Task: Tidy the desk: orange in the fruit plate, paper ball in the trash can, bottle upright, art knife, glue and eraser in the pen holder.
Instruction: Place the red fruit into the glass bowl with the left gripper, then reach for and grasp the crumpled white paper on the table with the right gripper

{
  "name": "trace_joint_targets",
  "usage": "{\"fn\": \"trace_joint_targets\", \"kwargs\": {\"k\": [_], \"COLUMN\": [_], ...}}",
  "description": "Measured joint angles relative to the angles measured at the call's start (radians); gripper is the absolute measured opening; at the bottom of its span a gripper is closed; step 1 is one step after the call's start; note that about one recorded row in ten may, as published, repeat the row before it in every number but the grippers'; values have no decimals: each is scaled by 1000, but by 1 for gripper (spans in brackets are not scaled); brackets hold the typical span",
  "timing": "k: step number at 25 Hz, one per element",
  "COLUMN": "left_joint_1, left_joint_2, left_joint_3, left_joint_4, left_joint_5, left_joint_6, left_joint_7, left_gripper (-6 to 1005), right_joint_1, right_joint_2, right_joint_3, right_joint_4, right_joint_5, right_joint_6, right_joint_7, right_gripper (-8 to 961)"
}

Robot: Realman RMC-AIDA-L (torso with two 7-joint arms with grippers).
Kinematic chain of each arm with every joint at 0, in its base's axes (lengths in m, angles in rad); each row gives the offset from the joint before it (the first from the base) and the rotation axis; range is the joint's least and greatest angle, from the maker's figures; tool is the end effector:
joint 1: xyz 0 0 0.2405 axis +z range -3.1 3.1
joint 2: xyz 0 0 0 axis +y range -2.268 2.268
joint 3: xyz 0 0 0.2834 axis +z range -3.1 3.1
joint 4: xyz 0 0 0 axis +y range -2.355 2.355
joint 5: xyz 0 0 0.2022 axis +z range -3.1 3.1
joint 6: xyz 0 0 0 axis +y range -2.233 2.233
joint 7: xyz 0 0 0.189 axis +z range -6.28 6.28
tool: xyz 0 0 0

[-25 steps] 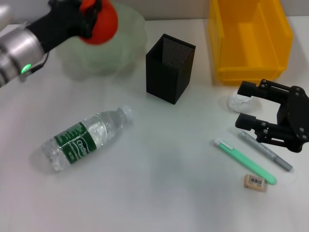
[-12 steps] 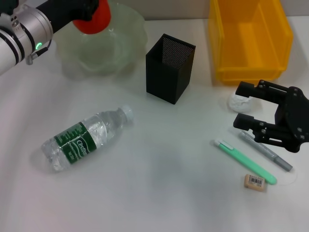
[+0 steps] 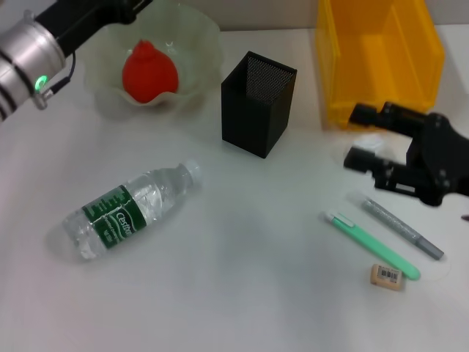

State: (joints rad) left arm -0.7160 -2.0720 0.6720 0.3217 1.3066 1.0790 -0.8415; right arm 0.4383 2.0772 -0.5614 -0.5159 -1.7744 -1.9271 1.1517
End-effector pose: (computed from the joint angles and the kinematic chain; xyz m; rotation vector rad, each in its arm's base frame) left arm -0.2258 0.4734 -0.0181 -2.0413 -0.4404 -0.8833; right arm 0.2346 0.2934 -0.0171 -2.5862 0.3955 1.3239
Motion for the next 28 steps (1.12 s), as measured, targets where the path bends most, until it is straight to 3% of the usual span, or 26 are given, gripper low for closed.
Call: {"fn": "trace_joint_targets", "kwargs": {"k": [3, 5, 7, 9, 14, 18, 20, 24, 28], "left_joint_1": [15, 112, 112, 180, 200, 197, 193, 188, 181], "left_joint_2": [2, 3, 3, -5, -5, -7, -8, -8, -8], "left_joint_3": [5, 134, 134, 184, 185, 186, 187, 187, 184], "left_joint_4": [1, 7, 7, -21, -58, -72, -74, -76, -80], "left_joint_5": [2, 12, 12, 6, 6, 6, 6, 6, 6], "left_joint_6": [43, 196, 196, 291, 349, 351, 349, 345, 341], "left_joint_7": [-14, -80, -80, -39, -28, -28, -28, -28, -28], "left_gripper": [640, 650, 661, 653, 654, 654, 653, 654, 654], "right_joint_1": [0, 2, 5, 6, -21, -29, 4, 38, 67], "right_joint_2": [2, 5, 8, 10, 11, 14, 10, 7, 6], "right_joint_3": [0, -3, -9, -28, -223, -331, -354, -360, -362], "right_joint_4": [-12, -43, -103, -166, -406, -645, -766, -826, -843], "right_joint_5": [55, 77, 87, 88, 62, -129, -333, -457, -564], "right_joint_6": [59, 116, 174, 229, 412, 519, 498, 450, 413], "right_joint_7": [68, 144, 240, 328, 591, 899, 1147, 1295, 1371], "right_gripper": [715, 716, 716, 716, 657, 598, 569, 513, 603]}}
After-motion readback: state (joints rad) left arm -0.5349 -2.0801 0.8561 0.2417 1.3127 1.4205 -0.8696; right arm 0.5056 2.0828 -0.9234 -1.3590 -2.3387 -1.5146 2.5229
